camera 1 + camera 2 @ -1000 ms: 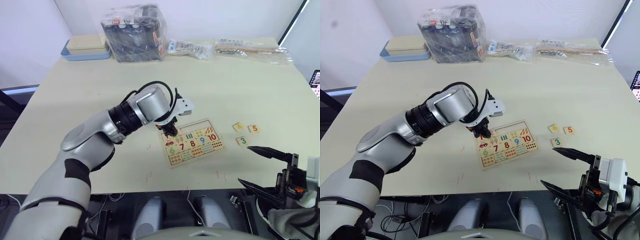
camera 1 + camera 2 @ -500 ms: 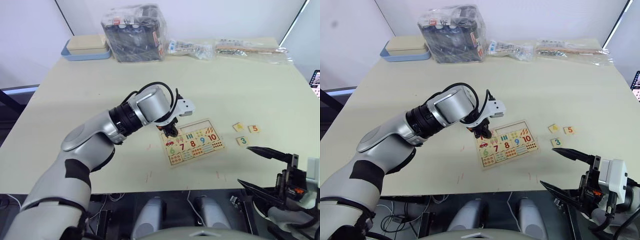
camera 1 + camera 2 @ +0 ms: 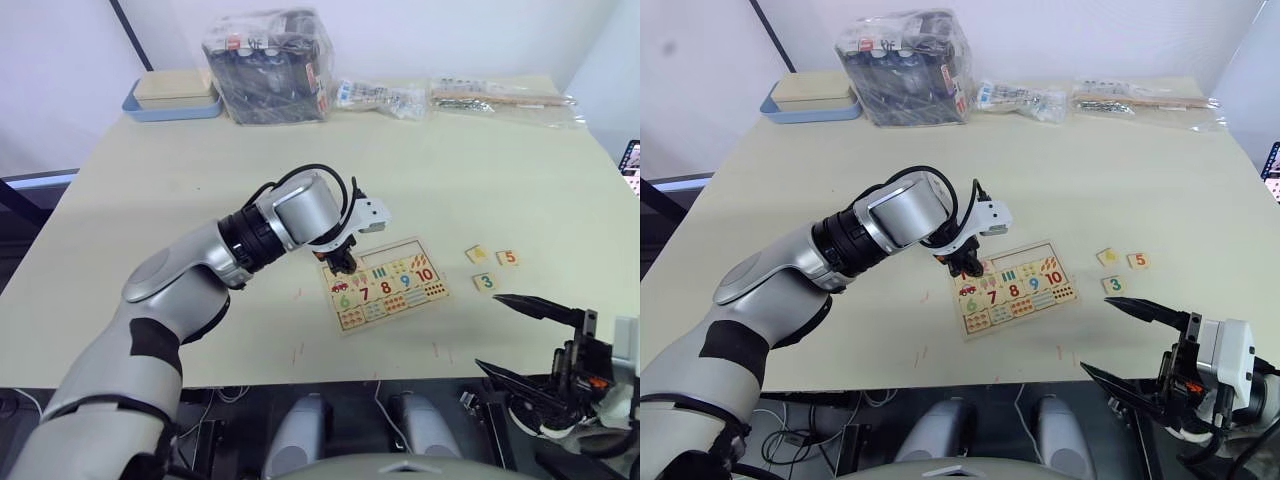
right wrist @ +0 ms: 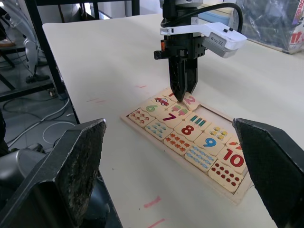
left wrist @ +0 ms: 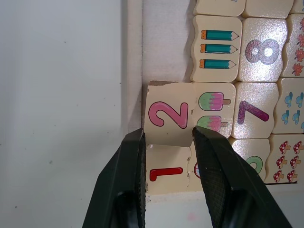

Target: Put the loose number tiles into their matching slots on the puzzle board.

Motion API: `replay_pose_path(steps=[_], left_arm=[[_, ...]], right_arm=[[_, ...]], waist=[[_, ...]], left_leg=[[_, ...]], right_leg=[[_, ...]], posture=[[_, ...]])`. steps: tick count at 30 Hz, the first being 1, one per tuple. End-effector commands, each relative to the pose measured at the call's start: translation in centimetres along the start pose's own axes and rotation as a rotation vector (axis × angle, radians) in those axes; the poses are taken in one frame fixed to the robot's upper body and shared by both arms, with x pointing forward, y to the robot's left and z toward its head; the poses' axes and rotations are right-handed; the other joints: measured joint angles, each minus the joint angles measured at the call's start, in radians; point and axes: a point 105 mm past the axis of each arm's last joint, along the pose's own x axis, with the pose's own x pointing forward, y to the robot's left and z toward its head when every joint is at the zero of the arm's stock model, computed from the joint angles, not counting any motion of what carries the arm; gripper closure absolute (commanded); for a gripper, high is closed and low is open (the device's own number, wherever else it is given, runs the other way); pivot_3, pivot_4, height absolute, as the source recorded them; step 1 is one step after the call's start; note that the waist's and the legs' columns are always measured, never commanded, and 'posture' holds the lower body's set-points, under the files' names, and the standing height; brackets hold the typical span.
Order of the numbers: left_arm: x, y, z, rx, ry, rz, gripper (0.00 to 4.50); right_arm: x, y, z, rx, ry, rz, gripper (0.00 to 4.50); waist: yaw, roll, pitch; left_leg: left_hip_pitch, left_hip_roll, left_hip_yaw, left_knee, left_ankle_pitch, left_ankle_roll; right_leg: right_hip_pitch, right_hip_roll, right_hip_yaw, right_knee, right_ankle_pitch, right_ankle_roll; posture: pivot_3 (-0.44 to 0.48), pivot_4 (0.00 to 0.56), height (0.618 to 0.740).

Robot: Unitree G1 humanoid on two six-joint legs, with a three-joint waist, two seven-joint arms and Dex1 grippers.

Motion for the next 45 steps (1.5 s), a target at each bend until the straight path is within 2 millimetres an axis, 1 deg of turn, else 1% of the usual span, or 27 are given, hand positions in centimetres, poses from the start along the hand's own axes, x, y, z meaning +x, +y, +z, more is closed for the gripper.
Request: replay_pose_path(steps=[1,43,44,45], left_arm=[[-0.06,-0.69,0.34,0.018,-0.009,-0.018,3.19],[-0.33,-0.42,0.66,0.02,-0.031,-0.002,3.19],[-0.35,-0.45,0.67,0.02,-0.032,-0.003,2.42],[-0.37,-0.48,0.69,0.02,-0.033,-0.005,2.16]], right_arm=[[0.01,0.19,0.78,-0.038,-0.013,0.008,0.0],[0.05,0.04,0.48,-0.041,-0.009,0.004,0.0],[0.05,0.04,0.48,-0.041,-0.009,0.005,0.0],[0.06,0.03,0.48,-0.042,-0.009,0.005,0.0]], waist=[[0.0,0.0,0.0],[0.0,0.0,0.0],[0.0,0.0,0.0],[0.0,0.0,0.0]], left_leg=[[0.0,0.0,0.0,0.0,0.0,0.0],[0.0,0.0,0.0,0.0,0.0,0.0],[0.0,0.0,0.0,0.0,0.0,0.0],[0.0,0.0,0.0,0.0,0.0,0.0]], right_leg=[[0.0,0.0,0.0,0.0,0.0,0.0],[0.0,0.0,0.0,0.0,0.0,0.0],[0.0,0.0,0.0,0.0,0.0,0.0],[0.0,0.0,0.0,0.0,0.0,0.0]], posture=[[0.0,0.15,0.74],[0.0,0.15,0.74],[0.0,0.15,0.74],[0.0,0.15,0.74]])
